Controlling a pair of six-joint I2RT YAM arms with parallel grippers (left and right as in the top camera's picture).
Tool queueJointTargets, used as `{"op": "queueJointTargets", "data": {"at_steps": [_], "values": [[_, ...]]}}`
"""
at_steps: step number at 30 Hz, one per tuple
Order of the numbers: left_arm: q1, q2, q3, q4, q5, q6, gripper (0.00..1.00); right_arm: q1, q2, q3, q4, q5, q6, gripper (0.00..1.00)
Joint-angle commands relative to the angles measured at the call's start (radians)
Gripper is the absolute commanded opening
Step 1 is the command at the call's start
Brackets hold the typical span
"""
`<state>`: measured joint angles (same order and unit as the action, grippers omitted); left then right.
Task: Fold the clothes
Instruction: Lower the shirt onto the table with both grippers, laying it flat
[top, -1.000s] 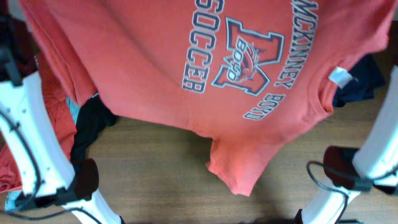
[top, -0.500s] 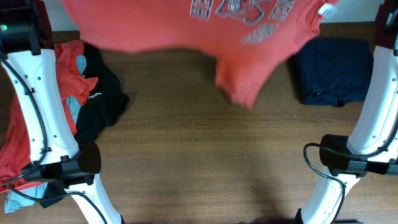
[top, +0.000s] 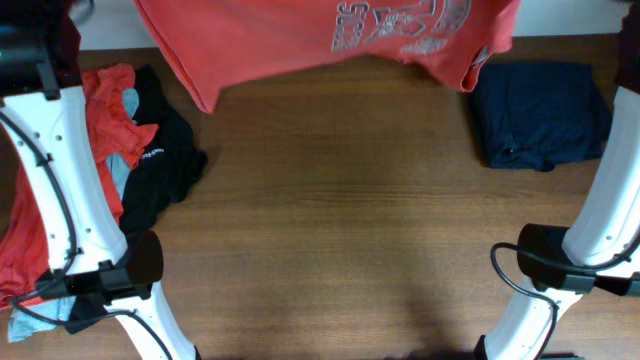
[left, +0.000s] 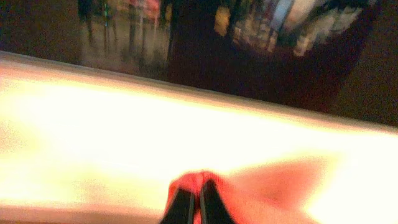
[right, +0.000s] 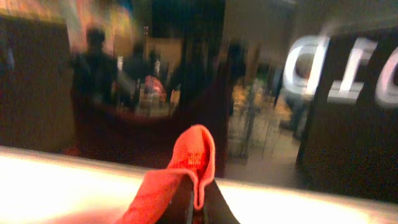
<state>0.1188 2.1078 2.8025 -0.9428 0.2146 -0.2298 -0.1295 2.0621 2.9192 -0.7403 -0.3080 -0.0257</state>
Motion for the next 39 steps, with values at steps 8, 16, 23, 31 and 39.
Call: {"op": "queueJointTargets", "data": {"at_steps": [8,16,23,31,39], "values": [[0.003,0.031,0.005,-0.317,-0.035,0.061,0.0,-0.002,-0.01,0.009,-0.41,-0.022,0.008,0.04],[0.002,0.031,0.005,-0.499,-0.036,0.113,0.0,-0.002,-0.014,0.01,-0.678,-0.029,0.008,0.04],[0.002,0.031,0.005,-0.634,-0.04,0.12,0.0,-0.003,-0.015,0.01,-0.826,-0.017,0.007,0.04],[-0.003,0.031,-0.005,-0.745,-0.048,0.179,0.0,-0.001,-0.038,0.008,-0.958,0.001,-0.006,0.04],[-0.014,-0.005,-0.108,-0.745,-0.048,0.198,0.0,-0.001,-0.147,-0.043,-0.959,0.005,0.026,0.04]]}}
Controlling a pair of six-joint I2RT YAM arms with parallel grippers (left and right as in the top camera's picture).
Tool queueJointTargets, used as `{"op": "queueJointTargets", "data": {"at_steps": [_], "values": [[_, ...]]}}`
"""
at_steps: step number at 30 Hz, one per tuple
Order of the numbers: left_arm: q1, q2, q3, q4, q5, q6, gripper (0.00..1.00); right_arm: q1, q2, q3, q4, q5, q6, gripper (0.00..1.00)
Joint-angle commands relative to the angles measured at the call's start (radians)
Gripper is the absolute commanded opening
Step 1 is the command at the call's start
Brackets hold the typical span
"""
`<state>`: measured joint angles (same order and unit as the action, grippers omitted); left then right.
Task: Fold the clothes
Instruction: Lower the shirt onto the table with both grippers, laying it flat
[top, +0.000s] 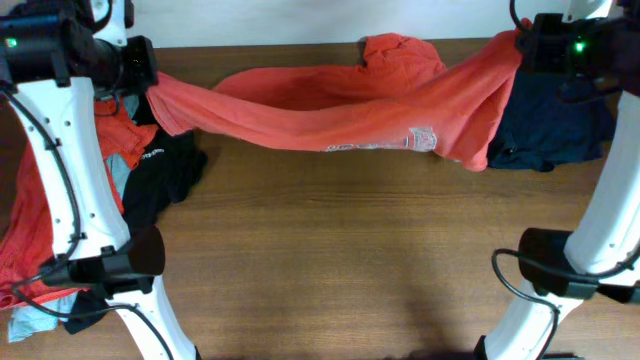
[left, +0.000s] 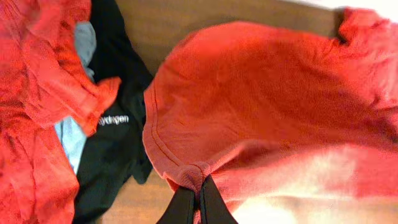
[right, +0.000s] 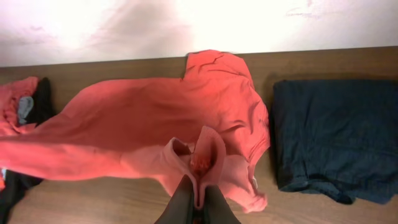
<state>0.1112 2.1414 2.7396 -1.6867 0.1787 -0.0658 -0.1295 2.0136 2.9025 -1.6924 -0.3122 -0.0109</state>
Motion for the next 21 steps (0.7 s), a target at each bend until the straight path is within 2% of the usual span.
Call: {"op": "queueJointTargets", "data": {"at_steps": [1,12,21], "values": [[-0.007,-0.056,-0.076,-0.001,-0.012,0.037,0.0,-0.001,-0.127,-0.062,-0.006,0.013,0.008,0.05],[-0.006,-0.257,-0.389,-0.001,-0.08,0.034,0.0,-0.002,-0.468,-0.703,-0.006,0.089,-0.018,0.04],[-0.006,-0.392,-0.591,0.007,-0.154,0.006,0.01,-0.002,-0.675,-0.942,-0.006,0.103,0.013,0.04]]}}
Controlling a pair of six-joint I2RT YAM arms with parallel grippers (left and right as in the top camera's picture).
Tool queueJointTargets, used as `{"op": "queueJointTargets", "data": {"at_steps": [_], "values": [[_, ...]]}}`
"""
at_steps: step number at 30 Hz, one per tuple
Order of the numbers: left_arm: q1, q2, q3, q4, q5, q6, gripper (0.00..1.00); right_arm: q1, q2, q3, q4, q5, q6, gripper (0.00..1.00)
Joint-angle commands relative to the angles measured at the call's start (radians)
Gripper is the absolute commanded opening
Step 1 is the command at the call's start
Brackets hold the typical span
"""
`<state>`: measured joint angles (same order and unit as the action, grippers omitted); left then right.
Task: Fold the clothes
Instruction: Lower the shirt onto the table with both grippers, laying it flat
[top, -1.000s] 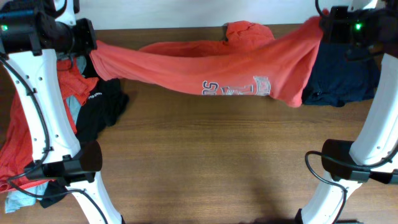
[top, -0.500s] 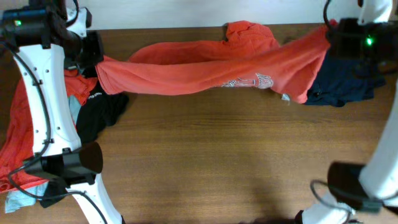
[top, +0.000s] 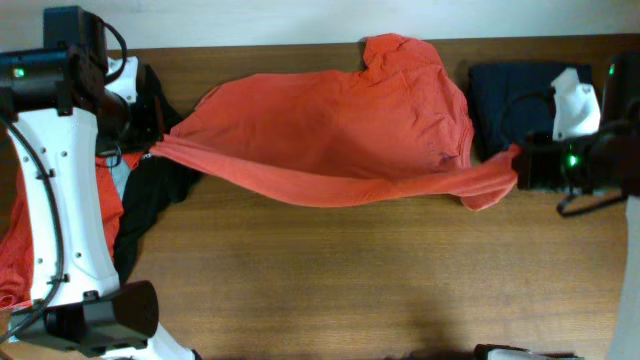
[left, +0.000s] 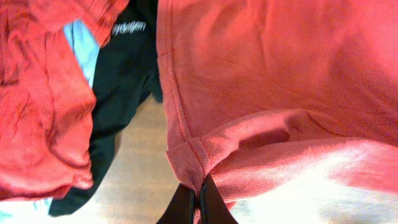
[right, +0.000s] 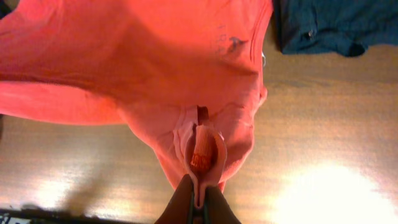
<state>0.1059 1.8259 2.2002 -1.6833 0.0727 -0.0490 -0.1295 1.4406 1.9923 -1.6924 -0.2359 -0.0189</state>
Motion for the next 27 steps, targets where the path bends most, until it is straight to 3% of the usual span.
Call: {"op": "queueJointTargets", "data": {"at_steps": [1,7,18,27], "values": [[-0.001,-0.098,-0.072,0.006,-0.047,-0.011,0.01,-0.002,-0.123,-0.046,-0.006,0.032,0.03,0.04],[-0.001,-0.264,-0.26,0.058,-0.046,-0.035,0.01,-0.002,-0.235,-0.192,-0.006,0.054,0.062,0.04],[-0.001,-0.578,-0.777,0.269,-0.044,-0.083,0.0,-0.002,-0.41,-0.499,-0.006,0.072,0.138,0.04],[-0.001,-0.616,-0.948,0.358,-0.055,-0.093,0.0,-0.002,-0.433,-0.634,0.014,0.08,0.159,0.04]]}}
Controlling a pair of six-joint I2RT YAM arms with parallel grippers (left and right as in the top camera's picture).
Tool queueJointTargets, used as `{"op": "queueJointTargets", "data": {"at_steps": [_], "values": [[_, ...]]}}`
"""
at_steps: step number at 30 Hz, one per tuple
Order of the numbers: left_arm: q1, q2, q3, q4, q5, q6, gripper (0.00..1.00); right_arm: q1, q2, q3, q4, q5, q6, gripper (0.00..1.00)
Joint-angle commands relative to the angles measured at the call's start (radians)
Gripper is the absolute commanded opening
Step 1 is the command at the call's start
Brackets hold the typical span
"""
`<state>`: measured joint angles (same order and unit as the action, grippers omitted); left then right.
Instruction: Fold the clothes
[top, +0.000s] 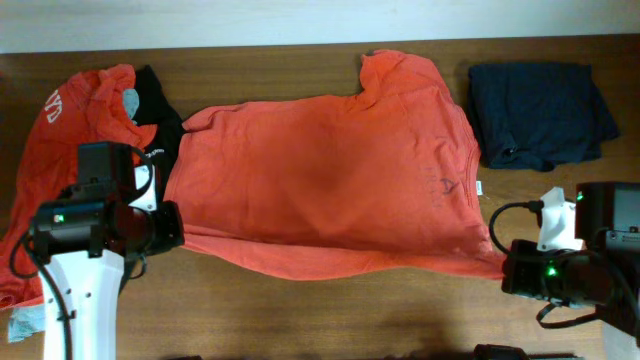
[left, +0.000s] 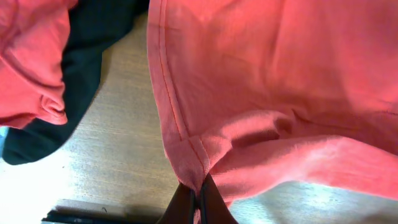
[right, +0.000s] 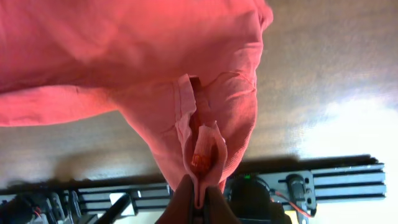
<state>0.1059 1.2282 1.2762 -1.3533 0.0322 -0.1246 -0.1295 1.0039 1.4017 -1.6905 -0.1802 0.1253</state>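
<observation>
An orange-red T-shirt (top: 320, 175) lies spread nearly flat across the middle of the wooden table, its collar toward the far edge. My left gripper (top: 172, 238) is shut on the shirt's near left hem corner (left: 188, 163), low over the wood. At the near right, my right gripper (top: 505, 268) is shut on the other hem corner (right: 203, 146), close to the table's front edge. The hem between them sags in a shallow curve.
A folded dark navy garment (top: 540, 113) lies at the far right. A heap of unfolded clothes (top: 70, 130), red, black and light blue, sits at the left beside the shirt. The table's front rail (right: 298, 190) shows under the right gripper.
Both grippers have moved toward the table's near edge, still holding the hem corners. The shirt, then bunched in a sagging band, now lies spread almost flat on the wood.
The shirt first hung high at the far edge, both grippers shut on its corners. It was then slung between them above the far side, then lower over the table's middle. Now it is laid out flat with the hem nearest the front.
</observation>
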Motion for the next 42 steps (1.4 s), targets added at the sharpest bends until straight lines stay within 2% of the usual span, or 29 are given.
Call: {"op": "queueJointTargets", "data": {"at_steps": [1,8,15,24,42], "values": [[-0.001,-0.019,-0.03,0.042,-0.015,-0.018,0.0,-0.002,0.004,-0.063,0.023,0.025,0.016,0.04],[0.0,-0.017,-0.034,0.153,-0.139,-0.07,0.0,-0.003,0.031,-0.174,0.184,0.047,0.041,0.04],[0.0,0.01,-0.034,0.202,-0.138,-0.107,0.0,-0.002,0.128,-0.175,0.309,0.035,-0.009,0.04],[0.0,0.068,-0.036,0.237,-0.206,-0.111,0.0,-0.003,0.219,-0.175,0.444,0.043,-0.041,0.04],[0.0,0.306,-0.037,0.422,-0.206,-0.11,0.0,-0.056,0.284,-0.175,0.608,0.054,-0.089,0.04]]}}
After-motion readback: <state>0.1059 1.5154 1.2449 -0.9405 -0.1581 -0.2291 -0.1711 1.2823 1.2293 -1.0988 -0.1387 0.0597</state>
